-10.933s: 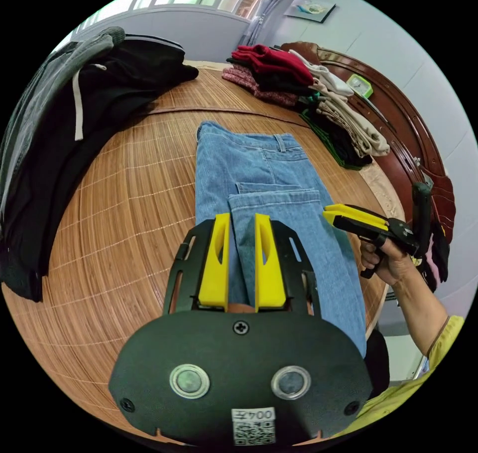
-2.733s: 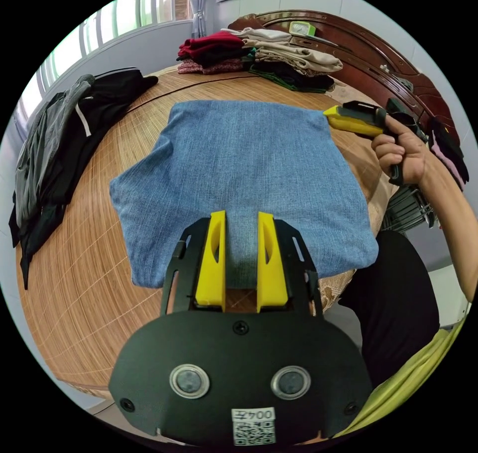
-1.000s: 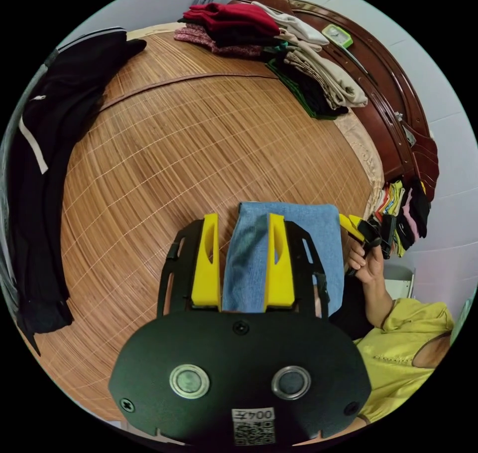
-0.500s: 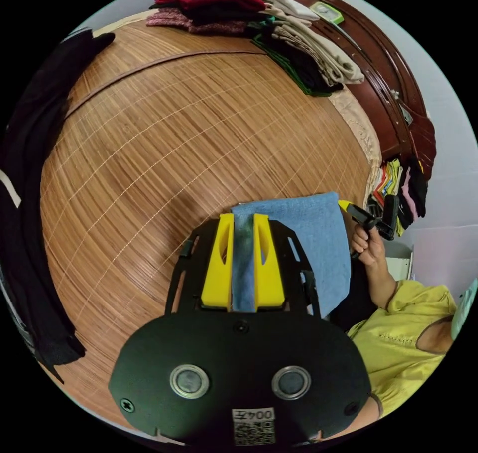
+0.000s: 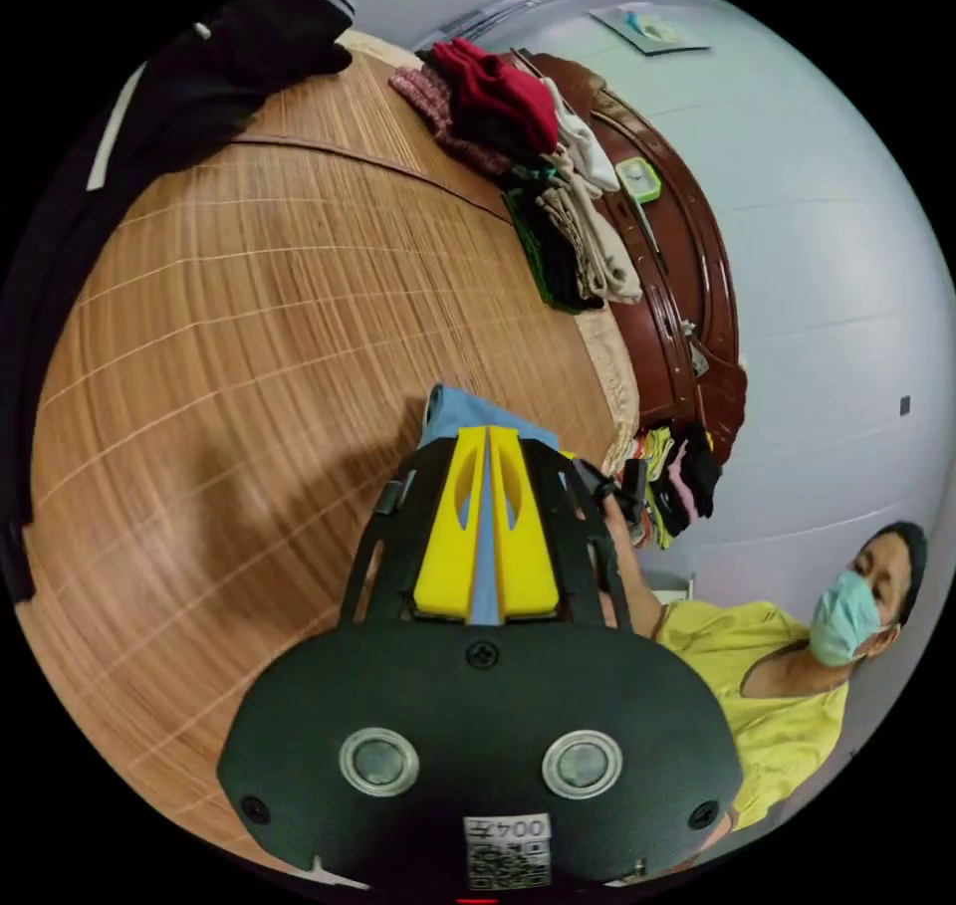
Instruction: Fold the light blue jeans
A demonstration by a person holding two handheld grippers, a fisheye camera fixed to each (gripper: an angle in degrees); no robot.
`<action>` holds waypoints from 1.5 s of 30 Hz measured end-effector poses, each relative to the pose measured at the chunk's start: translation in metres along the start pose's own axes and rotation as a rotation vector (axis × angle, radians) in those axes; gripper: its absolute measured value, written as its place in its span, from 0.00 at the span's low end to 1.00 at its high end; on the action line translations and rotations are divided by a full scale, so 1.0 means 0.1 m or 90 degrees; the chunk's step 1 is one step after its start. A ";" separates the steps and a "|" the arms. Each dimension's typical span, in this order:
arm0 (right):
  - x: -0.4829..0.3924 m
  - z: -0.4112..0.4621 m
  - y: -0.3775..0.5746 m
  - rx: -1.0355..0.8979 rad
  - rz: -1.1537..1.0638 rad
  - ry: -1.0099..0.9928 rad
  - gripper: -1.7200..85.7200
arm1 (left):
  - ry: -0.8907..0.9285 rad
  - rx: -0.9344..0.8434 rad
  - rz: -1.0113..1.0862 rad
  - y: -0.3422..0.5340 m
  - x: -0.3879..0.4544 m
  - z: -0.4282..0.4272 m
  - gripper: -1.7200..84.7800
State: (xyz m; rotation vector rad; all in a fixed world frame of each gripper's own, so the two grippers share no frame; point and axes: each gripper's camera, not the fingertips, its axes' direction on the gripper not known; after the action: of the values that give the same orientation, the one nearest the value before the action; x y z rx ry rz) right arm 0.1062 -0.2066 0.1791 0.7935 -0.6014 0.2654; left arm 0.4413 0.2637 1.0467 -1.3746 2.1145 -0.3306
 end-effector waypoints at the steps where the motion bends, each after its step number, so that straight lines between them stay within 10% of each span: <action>1: -0.03 -0.05 0.00 0.000 -0.005 -0.007 0.09 | -0.041 -0.003 0.017 0.31 0.09 -0.09 0.05; 13: -0.94 -0.82 1.05 -0.153 -0.225 0.083 0.17 | -0.320 -0.024 0.194 2.79 0.78 0.08 0.13; 33: -1.99 -1.07 1.34 -0.330 -0.398 0.401 0.07 | -0.260 -0.069 0.169 4.03 2.02 0.40 0.05; 45: -2.53 -1.81 1.12 -0.284 -0.406 0.366 0.12 | -0.493 0.159 0.201 5.07 3.55 -0.25 0.03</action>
State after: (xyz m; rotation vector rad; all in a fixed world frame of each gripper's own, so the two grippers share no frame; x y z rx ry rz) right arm -0.0728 0.0014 -0.0053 0.4082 0.1516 -0.2248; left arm -0.0563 0.1650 0.6917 -0.8138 1.5326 0.0688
